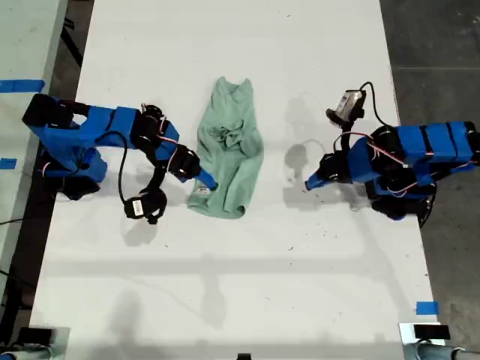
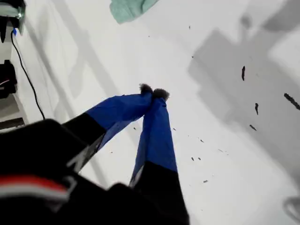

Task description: Fold tshirt

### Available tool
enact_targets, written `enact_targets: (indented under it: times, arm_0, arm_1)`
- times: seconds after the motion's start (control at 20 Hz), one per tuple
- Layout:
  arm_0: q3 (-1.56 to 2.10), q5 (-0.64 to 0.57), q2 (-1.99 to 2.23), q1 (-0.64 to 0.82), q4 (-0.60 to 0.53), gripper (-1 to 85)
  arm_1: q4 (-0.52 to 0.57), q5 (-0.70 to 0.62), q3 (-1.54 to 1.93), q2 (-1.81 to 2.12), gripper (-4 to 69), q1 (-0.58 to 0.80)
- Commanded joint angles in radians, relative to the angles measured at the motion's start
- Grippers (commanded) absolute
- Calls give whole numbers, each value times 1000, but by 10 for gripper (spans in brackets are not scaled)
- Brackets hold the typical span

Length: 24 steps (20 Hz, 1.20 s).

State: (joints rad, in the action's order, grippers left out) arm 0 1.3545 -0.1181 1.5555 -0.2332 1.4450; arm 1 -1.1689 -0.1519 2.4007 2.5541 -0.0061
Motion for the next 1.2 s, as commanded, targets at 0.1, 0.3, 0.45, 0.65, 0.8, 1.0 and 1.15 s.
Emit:
enact_targets:
  times: [0.1,0.3,0.45,0.65,0.8,1.0,1.15]
  arm_0:
    - [98,86,198,0,87,277]
    - [132,87,204,17,98,274]
    - [127,66,169,32,77,274]
    - [115,44,126,43,49,274]
    - [110,31,89,48,37,268]
    - [103,9,-18,58,-20,265]
    - [67,-6,-126,67,-74,190]
  arm_1:
    - [46,-34,-261,-247,-6,-12]
    - [-5,-86,-554,-534,-7,14]
    - [-71,-129,-828,-782,-7,25]
    - [-225,-183,-1279,-1169,196,18]
    - [-256,-193,-1422,-1327,239,15]
    - [-249,-199,-1425,-1390,240,31]
    - [-229,-204,-1427,-1439,244,32]
